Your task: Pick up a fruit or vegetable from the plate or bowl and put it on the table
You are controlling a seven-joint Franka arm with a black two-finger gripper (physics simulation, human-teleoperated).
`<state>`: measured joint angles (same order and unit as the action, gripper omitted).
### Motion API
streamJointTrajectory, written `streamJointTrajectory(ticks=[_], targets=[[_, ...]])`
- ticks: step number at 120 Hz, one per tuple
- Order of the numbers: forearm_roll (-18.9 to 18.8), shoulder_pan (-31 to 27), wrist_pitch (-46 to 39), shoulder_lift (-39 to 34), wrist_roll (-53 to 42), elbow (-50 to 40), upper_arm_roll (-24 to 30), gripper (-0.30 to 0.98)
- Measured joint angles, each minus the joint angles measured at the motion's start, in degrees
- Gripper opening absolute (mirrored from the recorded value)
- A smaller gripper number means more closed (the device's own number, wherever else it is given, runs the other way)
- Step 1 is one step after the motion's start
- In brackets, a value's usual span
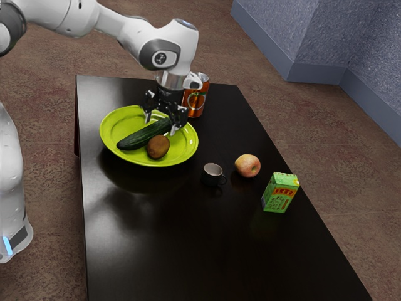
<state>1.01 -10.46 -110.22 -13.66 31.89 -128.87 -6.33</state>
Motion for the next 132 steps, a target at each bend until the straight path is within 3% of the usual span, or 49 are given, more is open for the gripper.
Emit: streamJointTrajectory(ticks=[38,64,71,102,132], targets=[[1.06,0.00,-0.53,0.84,-0.15,-0.45,0.00,0.66],[1.06,0.01,-0.88,0.85,-0.19,-0.83,-0.05,0.27],[0.94,0.01,-0.69,0.80,-0.15,-0.83,-0.08,0.22],[0.57,0.05,1.50,0.09,0.09,0.81,-0.65,0.19],[-0.70,0.65,10.33,-0.02,1.24,13.20,1.64,0.19]])
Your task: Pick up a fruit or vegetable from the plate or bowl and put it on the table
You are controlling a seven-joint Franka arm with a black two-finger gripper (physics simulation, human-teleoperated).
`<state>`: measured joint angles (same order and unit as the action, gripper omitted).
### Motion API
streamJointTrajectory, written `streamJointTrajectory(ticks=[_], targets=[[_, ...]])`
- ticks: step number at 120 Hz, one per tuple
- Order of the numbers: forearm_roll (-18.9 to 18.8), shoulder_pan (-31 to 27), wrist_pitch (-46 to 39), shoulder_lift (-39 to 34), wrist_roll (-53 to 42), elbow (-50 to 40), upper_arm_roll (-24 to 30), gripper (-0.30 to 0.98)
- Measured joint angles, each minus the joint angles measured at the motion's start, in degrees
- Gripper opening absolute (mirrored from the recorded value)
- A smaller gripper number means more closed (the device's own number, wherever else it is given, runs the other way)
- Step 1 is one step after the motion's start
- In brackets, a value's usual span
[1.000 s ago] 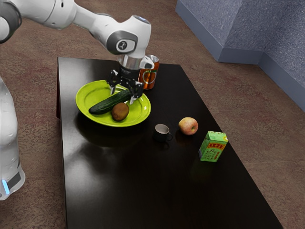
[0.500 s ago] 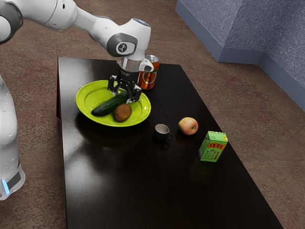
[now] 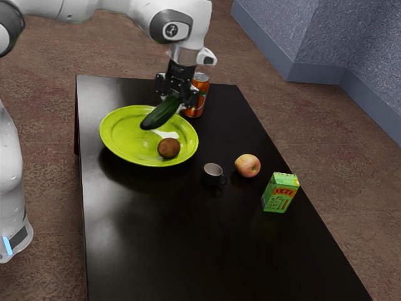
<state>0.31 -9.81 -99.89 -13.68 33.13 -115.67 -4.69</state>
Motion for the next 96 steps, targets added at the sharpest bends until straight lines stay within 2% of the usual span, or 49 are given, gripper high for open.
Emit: streamJointTrajectory(ticks=[12,32,45,63,87,96], targets=[[-0.33,1.19,2.93,-0.04,0.91,2.24,3.40,0.19],[1.53,2.89,4.43,0.46,3.58,3.95,14.87,0.19],[3.53,3.02,3.14,3.92,5.36,6.54,23.43,0.19],[5.06,3.39,0.81,9.08,7.66,10.44,32.24,0.19],[4.27,6.98,-2.36,16.86,10.00,15.03,35.58,0.19],[3.61,5.98,-3.38,18.42,10.67,15.68,35.65,0.19]])
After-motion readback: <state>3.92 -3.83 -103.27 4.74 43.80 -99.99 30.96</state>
